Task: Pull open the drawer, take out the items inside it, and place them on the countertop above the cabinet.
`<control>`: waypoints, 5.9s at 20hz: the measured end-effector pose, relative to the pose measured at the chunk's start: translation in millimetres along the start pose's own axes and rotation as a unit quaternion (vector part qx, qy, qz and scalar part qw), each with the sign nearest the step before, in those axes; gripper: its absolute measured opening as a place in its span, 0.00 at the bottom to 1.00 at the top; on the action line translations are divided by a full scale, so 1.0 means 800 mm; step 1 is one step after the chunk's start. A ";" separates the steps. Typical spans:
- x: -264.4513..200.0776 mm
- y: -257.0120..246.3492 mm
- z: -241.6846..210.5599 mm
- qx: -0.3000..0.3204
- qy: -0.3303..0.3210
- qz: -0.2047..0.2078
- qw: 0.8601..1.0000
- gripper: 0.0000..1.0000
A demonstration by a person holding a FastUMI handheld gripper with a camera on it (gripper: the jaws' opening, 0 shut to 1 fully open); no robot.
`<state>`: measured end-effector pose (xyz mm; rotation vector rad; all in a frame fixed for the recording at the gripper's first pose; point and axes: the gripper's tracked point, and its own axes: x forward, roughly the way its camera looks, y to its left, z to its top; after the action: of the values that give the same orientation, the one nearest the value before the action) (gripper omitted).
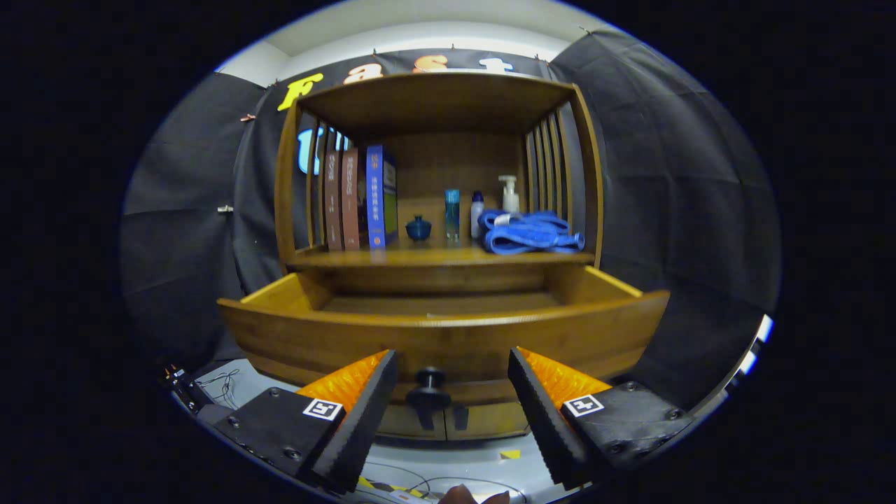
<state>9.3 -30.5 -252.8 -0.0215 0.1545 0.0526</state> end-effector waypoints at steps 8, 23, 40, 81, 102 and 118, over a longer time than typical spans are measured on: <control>0.031 0.043 0.133 0.005 0.006 0.079 0.997 0.99; 0.172 0.032 -0.061 -0.040 0.418 0.074 0.905 1.00; 0.226 0.022 -0.145 0.002 0.513 0.027 0.858 0.34; 0.393 0.021 0.030 -0.023 0.447 -0.006 0.894 0.62; 0.100 0.042 0.176 0.057 0.061 0.044 0.996 1.00; 0.051 0.017 -0.083 0.001 0.049 0.003 0.999 1.00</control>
<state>38.7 -16.5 -324.7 -0.0220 0.2536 0.0564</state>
